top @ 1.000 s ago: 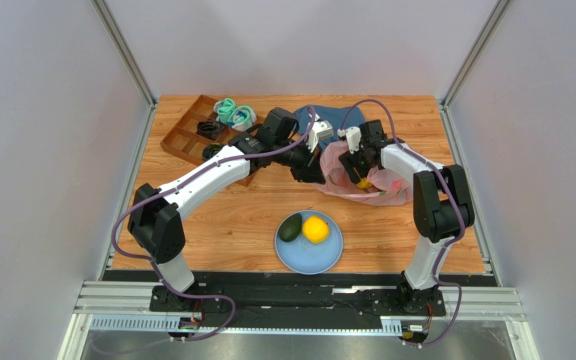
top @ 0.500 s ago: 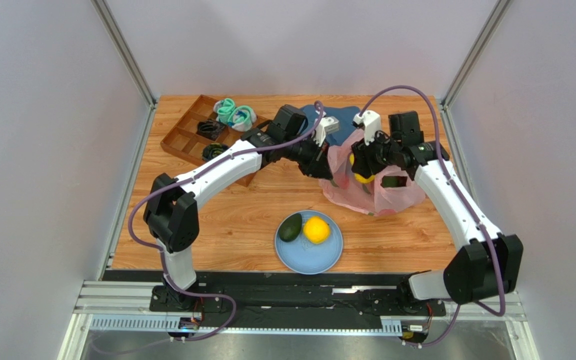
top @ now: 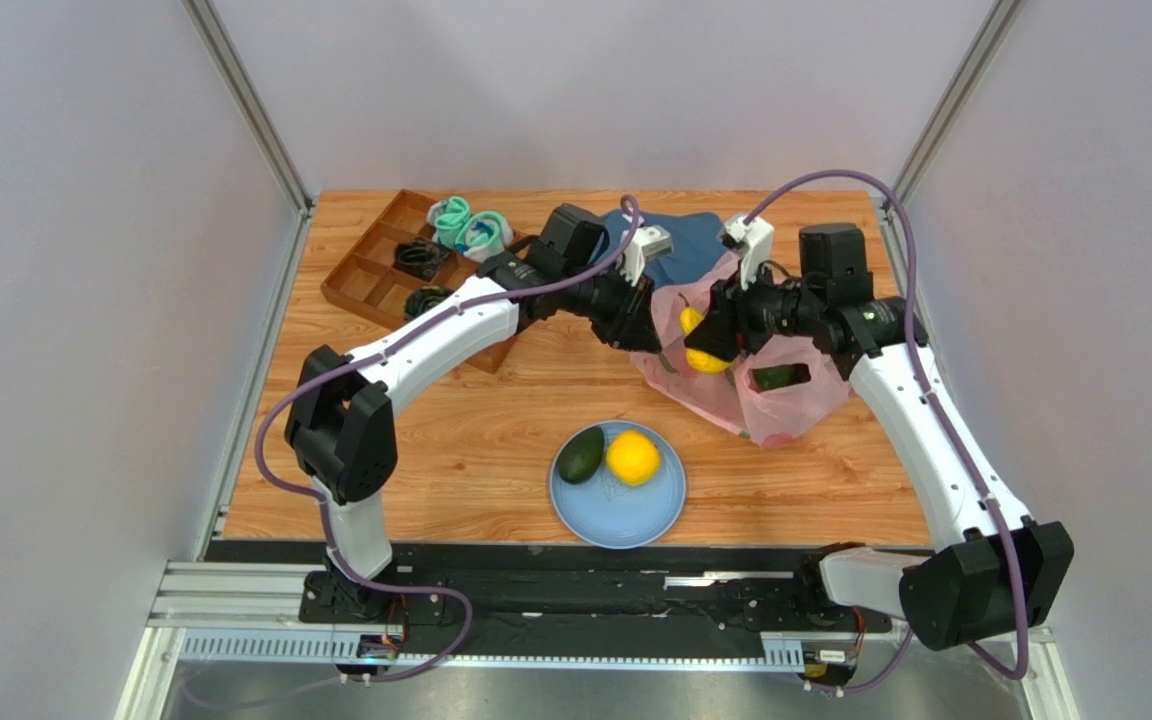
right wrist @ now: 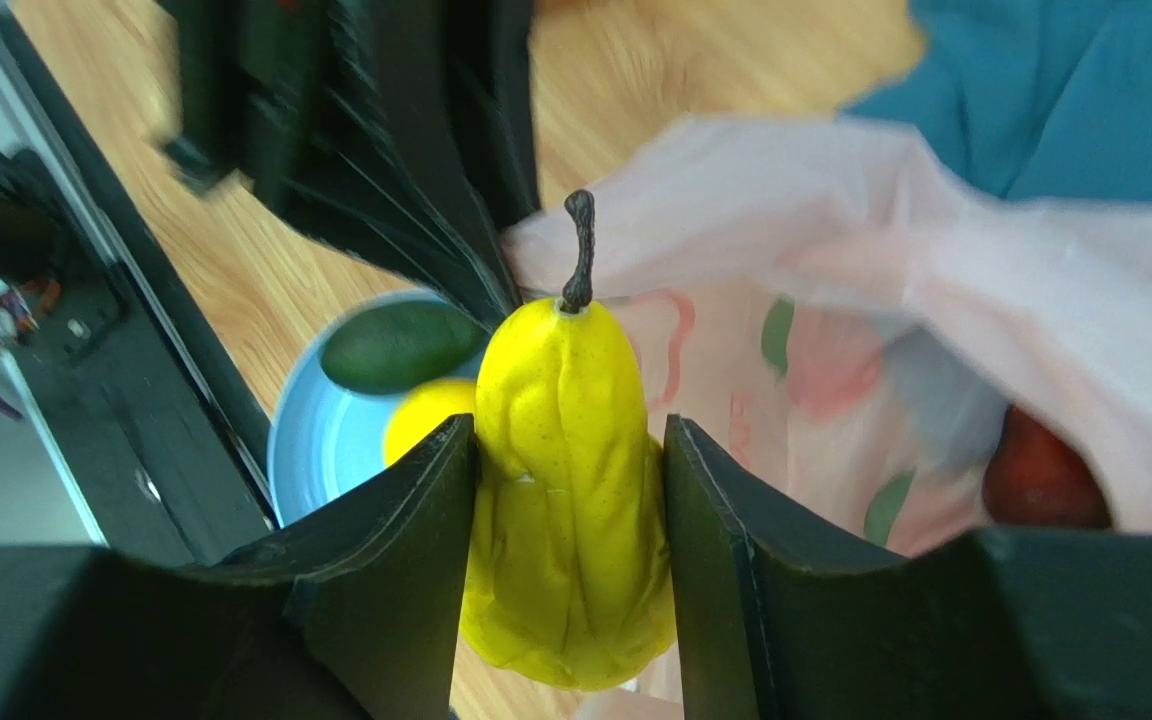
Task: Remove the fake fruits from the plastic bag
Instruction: Take out the fake fruit from the plastic bag, then place the fake fruit on the plate, then adjust the plastic bag at the center of the board, then take out the fake fruit from the plastic bag.
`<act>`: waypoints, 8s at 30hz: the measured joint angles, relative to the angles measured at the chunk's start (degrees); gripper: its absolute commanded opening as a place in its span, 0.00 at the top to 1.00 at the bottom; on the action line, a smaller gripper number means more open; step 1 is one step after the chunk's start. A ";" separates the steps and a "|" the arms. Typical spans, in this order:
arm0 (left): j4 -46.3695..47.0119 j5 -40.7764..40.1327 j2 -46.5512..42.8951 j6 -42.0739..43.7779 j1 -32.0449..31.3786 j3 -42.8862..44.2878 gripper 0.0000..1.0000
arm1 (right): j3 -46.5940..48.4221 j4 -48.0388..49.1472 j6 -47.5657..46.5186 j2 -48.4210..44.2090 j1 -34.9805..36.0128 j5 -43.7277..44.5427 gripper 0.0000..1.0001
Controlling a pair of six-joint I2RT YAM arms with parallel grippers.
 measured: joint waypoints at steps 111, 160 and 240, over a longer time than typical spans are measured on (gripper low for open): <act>-5.84 -19.80 6.38 12.66 -8.41 18.51 1.00 | -16.59 7.96 2.25 1.88 -12.85 32.85 0.07; -4.68 -13.22 -4.57 8.41 -8.81 1.88 1.00 | -19.76 -25.29 -25.73 -23.41 -9.94 27.91 1.00; -5.62 -13.29 -5.16 7.82 -7.19 2.93 1.00 | -0.98 -2.32 -17.42 29.62 -3.43 37.62 0.36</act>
